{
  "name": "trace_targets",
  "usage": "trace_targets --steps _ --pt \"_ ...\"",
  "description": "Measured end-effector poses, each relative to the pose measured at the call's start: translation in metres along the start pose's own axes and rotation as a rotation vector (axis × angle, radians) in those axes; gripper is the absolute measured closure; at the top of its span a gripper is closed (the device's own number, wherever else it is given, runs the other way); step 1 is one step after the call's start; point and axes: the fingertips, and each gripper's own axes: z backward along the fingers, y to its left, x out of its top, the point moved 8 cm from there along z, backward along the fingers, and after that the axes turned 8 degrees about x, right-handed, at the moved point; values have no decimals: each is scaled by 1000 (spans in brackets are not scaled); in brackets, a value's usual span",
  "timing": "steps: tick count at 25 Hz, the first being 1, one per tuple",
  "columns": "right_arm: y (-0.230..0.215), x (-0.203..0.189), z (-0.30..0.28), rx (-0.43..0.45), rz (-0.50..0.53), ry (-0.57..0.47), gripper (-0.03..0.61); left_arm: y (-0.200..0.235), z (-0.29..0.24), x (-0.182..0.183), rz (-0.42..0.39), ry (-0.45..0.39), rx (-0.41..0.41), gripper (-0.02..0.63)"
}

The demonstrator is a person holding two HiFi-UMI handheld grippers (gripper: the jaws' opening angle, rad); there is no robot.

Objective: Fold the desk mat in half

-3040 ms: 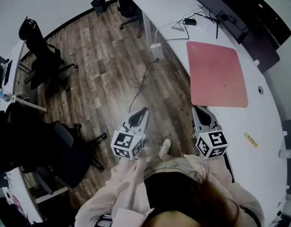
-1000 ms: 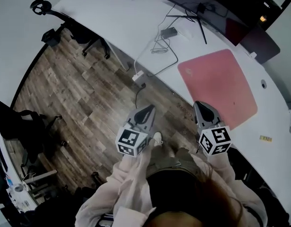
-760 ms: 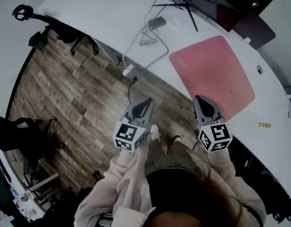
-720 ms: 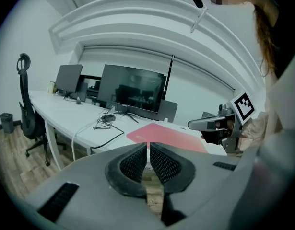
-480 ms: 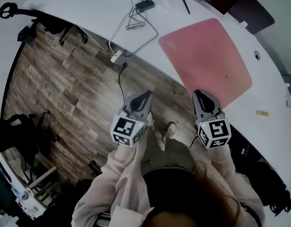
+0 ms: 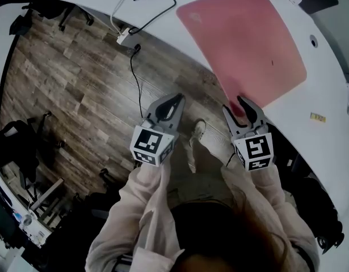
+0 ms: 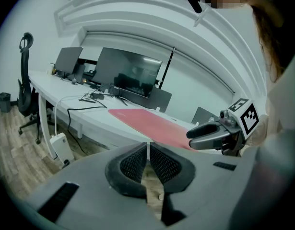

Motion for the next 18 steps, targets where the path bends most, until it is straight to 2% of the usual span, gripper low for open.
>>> trace_targets --steps 6,10,15,18 --pt "3 -34 -4 30 102 91 288 -13 0 -38 42 30 58 571" --pt "-2 -55 -3 -4 248 153 256 -22 2 -61 80 38 98 571" --pt "-3 -77 -6 -65 509 228 253 -32 6 -89 119 47 131 572" --pt "-4 -88 -11 -52 586 268 252 -35 10 -99 142 46 151 572"
